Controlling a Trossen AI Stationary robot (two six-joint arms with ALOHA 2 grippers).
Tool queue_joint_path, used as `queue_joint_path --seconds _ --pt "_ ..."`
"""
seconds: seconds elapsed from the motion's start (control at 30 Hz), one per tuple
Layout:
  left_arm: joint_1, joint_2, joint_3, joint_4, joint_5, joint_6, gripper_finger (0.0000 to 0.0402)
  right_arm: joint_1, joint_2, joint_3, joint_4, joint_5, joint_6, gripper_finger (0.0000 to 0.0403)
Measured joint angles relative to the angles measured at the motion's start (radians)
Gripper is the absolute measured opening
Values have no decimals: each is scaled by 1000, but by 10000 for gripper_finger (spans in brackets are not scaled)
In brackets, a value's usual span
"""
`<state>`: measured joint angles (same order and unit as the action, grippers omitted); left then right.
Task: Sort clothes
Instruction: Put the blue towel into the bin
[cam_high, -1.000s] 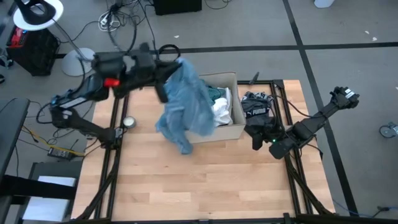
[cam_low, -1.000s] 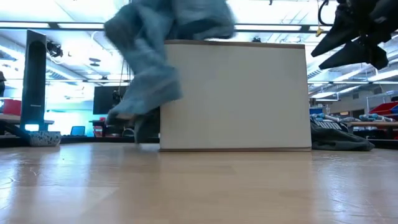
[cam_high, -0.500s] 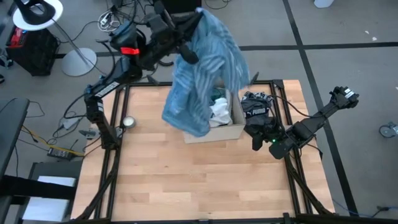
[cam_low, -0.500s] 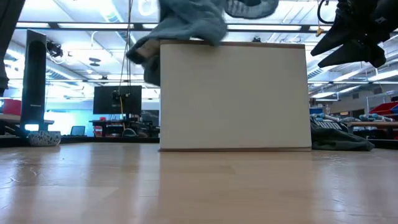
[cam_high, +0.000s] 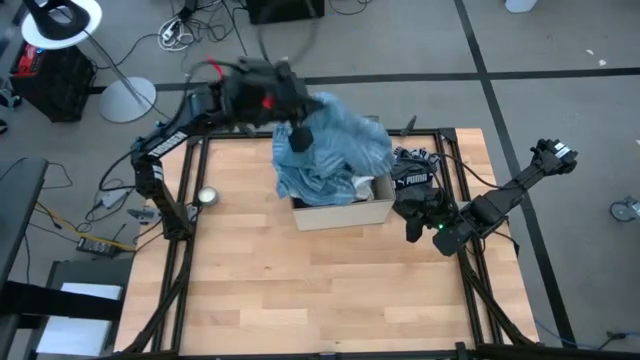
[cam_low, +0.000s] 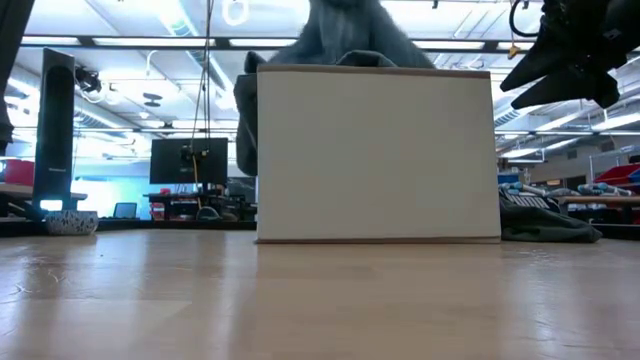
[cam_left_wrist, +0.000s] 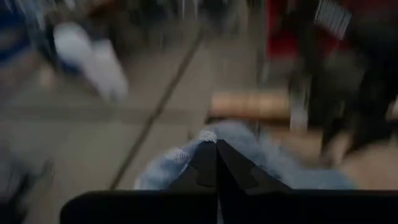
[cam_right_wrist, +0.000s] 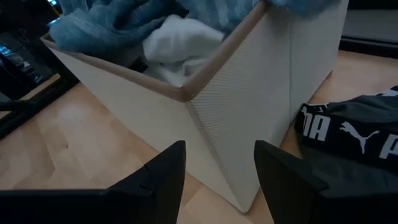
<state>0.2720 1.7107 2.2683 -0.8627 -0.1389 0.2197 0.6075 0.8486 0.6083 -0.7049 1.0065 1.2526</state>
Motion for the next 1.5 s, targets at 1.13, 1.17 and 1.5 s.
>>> queue_joint_path --seconds 1.13,1.17,1.5 --pt "60 2 -999 500 159 -358 124 -1 0 0 12 22 1 191" --pt "58 1 -981 488 167 -355 124 -1 0 0 12 22 1 191" --pt "31 -71 -776 228 194 -246 125 -1 1 0 12 21 1 191"
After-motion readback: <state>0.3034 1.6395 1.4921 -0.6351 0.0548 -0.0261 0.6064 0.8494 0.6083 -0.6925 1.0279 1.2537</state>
